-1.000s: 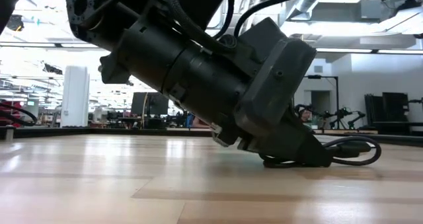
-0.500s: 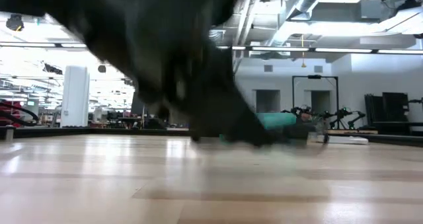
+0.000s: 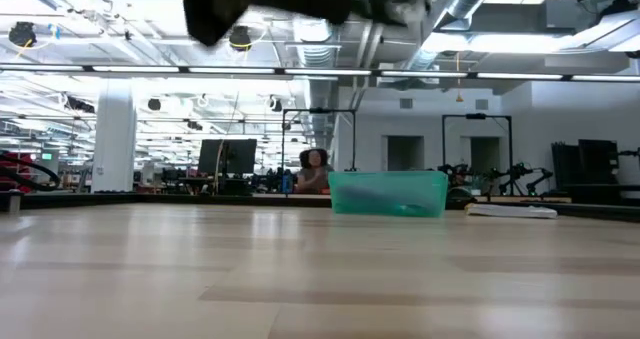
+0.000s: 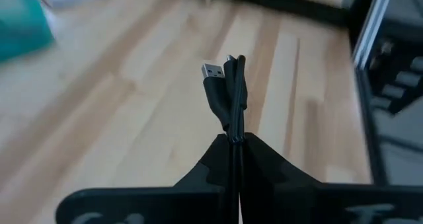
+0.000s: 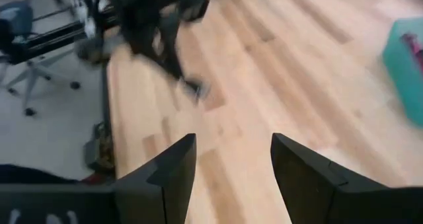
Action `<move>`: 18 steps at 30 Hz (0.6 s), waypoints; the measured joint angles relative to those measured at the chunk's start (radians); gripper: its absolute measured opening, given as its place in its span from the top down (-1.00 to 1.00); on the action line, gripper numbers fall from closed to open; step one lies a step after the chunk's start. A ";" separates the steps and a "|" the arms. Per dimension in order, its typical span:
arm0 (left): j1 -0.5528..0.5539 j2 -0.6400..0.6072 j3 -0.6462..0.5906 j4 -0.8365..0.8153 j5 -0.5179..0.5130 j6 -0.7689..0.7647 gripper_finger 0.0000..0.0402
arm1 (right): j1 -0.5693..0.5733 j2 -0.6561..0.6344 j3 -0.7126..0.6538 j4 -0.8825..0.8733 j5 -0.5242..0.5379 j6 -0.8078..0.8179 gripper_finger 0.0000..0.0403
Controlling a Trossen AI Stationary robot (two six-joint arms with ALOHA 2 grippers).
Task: Pick and place USB-C Cables
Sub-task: Put the black charger cable into the light blue bin
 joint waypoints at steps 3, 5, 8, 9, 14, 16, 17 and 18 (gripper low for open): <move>0.000 -0.077 0.002 -0.002 -0.040 0.021 1.00 | 0.049 -0.001 -0.038 0.038 0.027 0.024 -0.09; 0.000 -0.115 0.002 -0.004 -0.082 0.038 1.00 | 0.071 0.000 -0.074 0.108 0.074 0.017 -0.09; 0.000 -0.156 0.002 0.059 -0.146 0.088 1.00 | 0.088 0.000 -0.134 0.242 0.135 -0.029 -0.09; 0.000 -0.165 0.002 0.097 -0.157 0.123 1.00 | 0.091 0.000 -0.160 0.301 0.151 -0.058 -0.09; 0.016 -0.171 0.002 0.365 -0.088 0.346 1.00 | 0.020 0.000 -0.284 0.637 0.172 -0.276 -0.09; 0.036 -0.172 0.003 0.448 0.005 0.394 1.00 | -0.025 0.000 -0.314 0.759 0.145 -0.379 -0.09; 0.047 -0.172 0.003 0.474 0.050 0.408 1.00 | -0.046 0.000 -0.320 0.805 0.122 -0.431 -0.09; 0.058 -0.172 0.003 0.496 0.088 0.421 1.00 | -0.067 0.000 -0.321 0.846 0.096 -0.483 -0.09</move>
